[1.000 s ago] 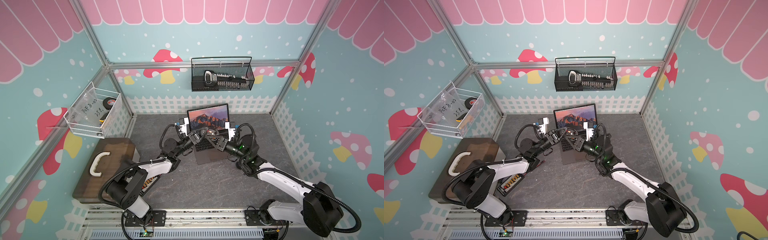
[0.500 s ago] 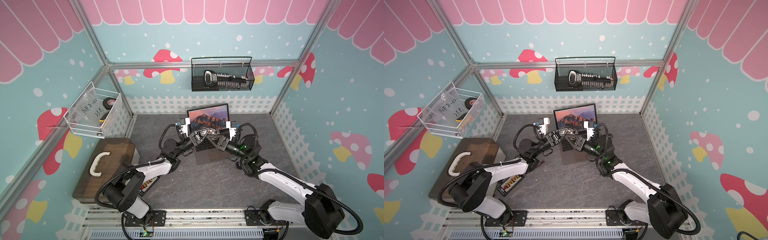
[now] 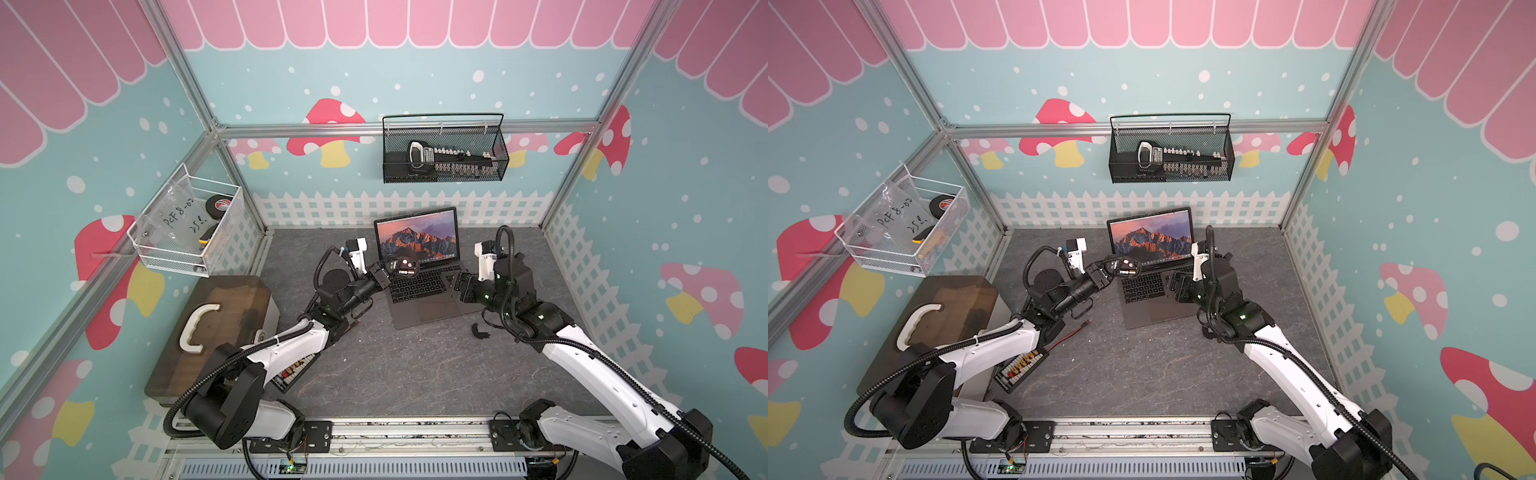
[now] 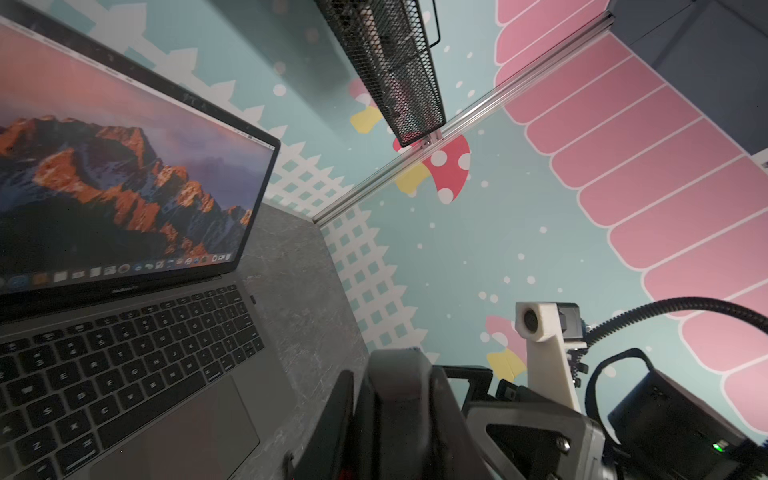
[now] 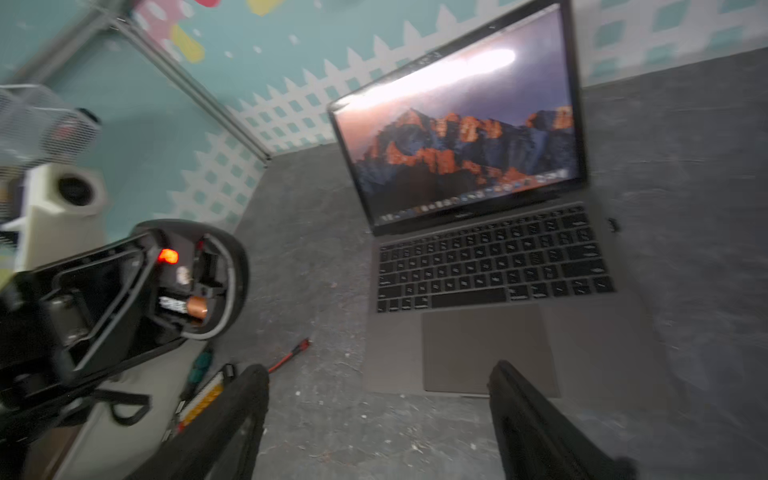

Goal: Insert the wireless mouse receiver into the laptop
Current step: Pick up the mouse from the center of the board, then pick up the lid from the center of the board.

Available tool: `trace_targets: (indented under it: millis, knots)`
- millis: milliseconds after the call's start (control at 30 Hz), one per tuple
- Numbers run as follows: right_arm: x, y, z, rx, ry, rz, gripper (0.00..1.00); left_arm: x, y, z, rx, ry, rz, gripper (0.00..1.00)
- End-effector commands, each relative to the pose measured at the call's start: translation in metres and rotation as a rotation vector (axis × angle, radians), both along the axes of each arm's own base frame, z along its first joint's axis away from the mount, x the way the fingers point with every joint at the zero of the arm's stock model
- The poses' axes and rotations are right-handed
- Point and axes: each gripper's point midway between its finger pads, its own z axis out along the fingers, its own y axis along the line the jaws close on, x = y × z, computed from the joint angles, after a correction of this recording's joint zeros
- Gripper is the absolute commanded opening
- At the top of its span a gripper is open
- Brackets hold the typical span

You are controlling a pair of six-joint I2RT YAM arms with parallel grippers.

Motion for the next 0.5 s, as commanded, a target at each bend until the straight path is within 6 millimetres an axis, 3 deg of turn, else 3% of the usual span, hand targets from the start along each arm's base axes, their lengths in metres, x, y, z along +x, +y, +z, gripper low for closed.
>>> trace_targets:
  millis: [0, 100, 267, 367, 467]
  knots:
    - [-0.041, -0.063, -0.087, -0.421, 0.353, -0.089, 0.83, 0.005, 0.008, -0.023, 0.072, 0.05, 0.026, 0.0]
    - [-0.057, -0.068, -0.124, -0.519, 0.526, -0.047, 0.78, 0.007, 0.012, -0.034, 0.121, 0.06, 0.035, 0.0]
    - [-0.069, -0.085, -0.164, -0.698, 0.698, -0.05, 0.71, 0.011, 0.027, -0.054, 0.169, 0.099, 0.089, 0.0]
    - [-0.063, -0.081, -0.176, -0.712, 0.711, -0.051, 0.68, 0.013, 0.033, -0.061, 0.167, 0.119, 0.1, 0.0]
    - [-0.043, -0.072, -0.177, -0.672, 0.66, -0.082, 0.6, 0.014, 0.035, -0.067, 0.166, 0.14, 0.1, 0.0]
